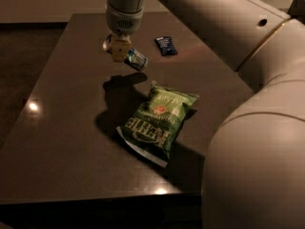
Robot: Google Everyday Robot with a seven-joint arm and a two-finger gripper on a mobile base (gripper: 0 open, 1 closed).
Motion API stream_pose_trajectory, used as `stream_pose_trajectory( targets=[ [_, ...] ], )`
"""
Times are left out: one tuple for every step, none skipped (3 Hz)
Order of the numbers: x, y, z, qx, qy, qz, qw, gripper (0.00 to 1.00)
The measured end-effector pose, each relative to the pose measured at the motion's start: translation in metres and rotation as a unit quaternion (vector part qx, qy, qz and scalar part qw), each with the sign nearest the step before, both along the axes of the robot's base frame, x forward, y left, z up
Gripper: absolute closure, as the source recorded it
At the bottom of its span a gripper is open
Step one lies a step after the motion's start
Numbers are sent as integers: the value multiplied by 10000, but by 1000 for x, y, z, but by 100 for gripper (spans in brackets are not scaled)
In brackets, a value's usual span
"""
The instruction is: Knock redbull can over
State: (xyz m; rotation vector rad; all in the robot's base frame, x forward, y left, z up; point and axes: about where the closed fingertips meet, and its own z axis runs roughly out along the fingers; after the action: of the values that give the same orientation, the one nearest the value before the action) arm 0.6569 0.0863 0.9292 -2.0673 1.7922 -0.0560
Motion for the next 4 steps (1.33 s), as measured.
stream_pose_trajectory(
  targets=[
    [-8, -15, -25, -925, -129, 651, 9935, 77],
    [-18, -21, -46, -1563, -167, 1287, 9792, 44],
    [-27, -25, -54, -1852, -150, 1625, 9691, 23],
    [-36, -30, -60, -2006, -56, 1838, 9623, 1]
  ],
)
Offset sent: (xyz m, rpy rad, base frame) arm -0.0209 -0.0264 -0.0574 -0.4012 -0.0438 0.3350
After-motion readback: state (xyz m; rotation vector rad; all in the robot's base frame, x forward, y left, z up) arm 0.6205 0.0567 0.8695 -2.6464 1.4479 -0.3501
